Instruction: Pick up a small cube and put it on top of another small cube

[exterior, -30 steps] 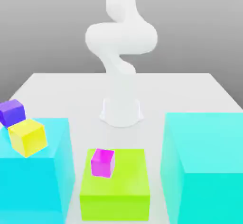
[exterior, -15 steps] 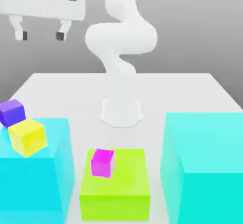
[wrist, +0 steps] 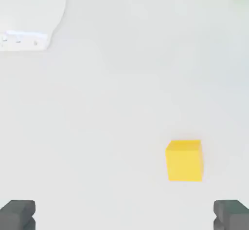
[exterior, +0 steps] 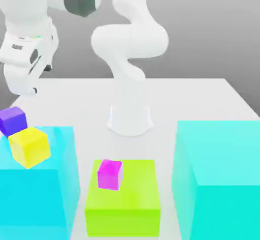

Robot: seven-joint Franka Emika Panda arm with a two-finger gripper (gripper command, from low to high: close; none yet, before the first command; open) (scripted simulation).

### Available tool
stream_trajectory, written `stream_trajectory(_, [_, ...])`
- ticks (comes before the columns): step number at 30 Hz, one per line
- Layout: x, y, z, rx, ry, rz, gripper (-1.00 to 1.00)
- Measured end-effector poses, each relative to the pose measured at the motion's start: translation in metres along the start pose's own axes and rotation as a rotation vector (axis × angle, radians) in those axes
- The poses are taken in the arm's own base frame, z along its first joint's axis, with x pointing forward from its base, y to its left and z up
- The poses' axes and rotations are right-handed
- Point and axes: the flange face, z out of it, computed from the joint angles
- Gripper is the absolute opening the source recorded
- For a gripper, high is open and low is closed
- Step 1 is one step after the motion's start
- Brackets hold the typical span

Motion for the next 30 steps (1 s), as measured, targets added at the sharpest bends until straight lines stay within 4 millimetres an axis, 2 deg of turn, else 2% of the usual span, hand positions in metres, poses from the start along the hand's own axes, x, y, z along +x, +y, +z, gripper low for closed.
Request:
stream_trajectory(1, [-0.003,0.003,0.03,0.073,-0.033,-0.012,0.0])
stream_trajectory(2, [-0.004,0.004,0.046,0.109,-0.042,0.008,0.0])
stream_trajectory(4, [-0.003,0.006,0.059,0.136,-0.032,0.085,0.0])
stream_trajectory(18, [0.02,0.026,0.084,0.189,0.135,0.814,0.0])
stream_trajectory(30, [0.028,0.046,0.106,0.301,0.249,1.489,0.0])
